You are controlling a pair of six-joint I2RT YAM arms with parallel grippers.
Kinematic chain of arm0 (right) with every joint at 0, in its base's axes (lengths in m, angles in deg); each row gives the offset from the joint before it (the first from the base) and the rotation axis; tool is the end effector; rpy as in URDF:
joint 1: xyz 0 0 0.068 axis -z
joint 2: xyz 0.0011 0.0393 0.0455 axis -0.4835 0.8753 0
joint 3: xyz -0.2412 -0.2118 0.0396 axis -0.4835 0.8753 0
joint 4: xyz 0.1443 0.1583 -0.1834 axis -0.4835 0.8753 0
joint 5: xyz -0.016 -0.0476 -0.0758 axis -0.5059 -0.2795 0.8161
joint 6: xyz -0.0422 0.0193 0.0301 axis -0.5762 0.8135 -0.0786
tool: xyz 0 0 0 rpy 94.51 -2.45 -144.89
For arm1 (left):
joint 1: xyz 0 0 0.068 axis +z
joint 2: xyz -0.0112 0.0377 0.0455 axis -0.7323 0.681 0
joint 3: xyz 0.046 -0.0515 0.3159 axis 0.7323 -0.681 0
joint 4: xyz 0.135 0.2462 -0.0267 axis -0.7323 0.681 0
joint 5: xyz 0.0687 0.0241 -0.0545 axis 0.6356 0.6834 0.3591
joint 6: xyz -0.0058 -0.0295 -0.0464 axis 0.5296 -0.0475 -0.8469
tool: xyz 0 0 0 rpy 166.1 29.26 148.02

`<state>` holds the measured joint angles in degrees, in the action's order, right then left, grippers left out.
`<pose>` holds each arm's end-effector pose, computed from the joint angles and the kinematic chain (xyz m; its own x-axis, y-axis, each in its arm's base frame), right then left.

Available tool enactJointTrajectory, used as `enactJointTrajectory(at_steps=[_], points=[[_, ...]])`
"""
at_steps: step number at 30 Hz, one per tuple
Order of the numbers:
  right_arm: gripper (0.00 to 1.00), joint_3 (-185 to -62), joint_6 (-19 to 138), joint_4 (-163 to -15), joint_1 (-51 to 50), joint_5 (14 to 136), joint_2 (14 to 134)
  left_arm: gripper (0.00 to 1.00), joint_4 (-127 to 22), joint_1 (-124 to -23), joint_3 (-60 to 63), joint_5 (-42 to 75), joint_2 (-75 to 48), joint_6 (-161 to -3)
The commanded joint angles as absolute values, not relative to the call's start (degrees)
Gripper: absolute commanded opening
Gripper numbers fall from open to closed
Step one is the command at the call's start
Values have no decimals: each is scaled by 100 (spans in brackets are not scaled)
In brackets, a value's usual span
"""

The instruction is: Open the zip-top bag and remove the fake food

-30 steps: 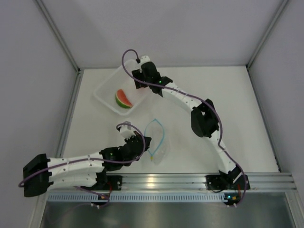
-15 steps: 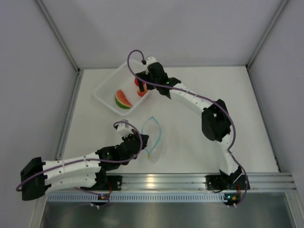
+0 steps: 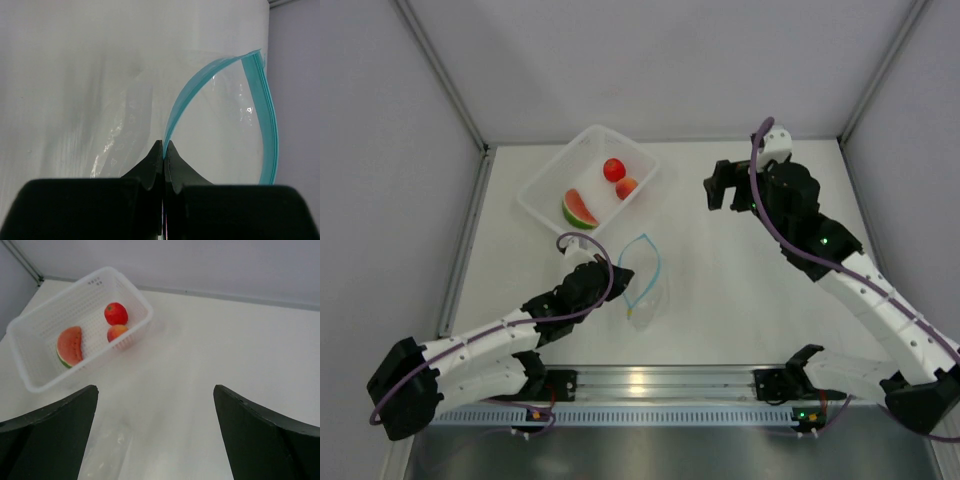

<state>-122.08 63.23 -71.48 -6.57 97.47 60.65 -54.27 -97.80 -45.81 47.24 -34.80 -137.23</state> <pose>0.2231 0.1468 0.4741 -0.2284 0.0579 -0.9718 -0.3127 0.9410 0.1295 0.1343 -0.1416 0.2439 -0.5664 -0.6467 -0.5108 -0.0530 0.6471 -0.7605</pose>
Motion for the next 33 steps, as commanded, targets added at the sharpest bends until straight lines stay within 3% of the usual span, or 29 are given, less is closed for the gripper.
enactJointTrajectory(at_steps=[1, 12, 24, 28, 33], points=[[99, -11325, 6566, -6575, -659, 10081, 5320, 0, -6008, -9674, -4490, 4216, -3286, -13613], [99, -10137, 6936, -6074, -659, 10231, 3649, 0, -8096, -9454, -4349, 2908, -1557, -14603], [100, -10260, 6769, -5704, -651, 10714, 3349, 0, -10409, -9445, -4208, 2511, 765, -16037], [99, -10251, 6734, -5739, -651, 10679, 3437, 0, -12672, -9410, -4314, 2091, 1564, -16670], [99, -10268, 6743, -5757, -650, 10644, 3569, 0, -12995, -9480, -3813, 1658, 2120, -16970]])
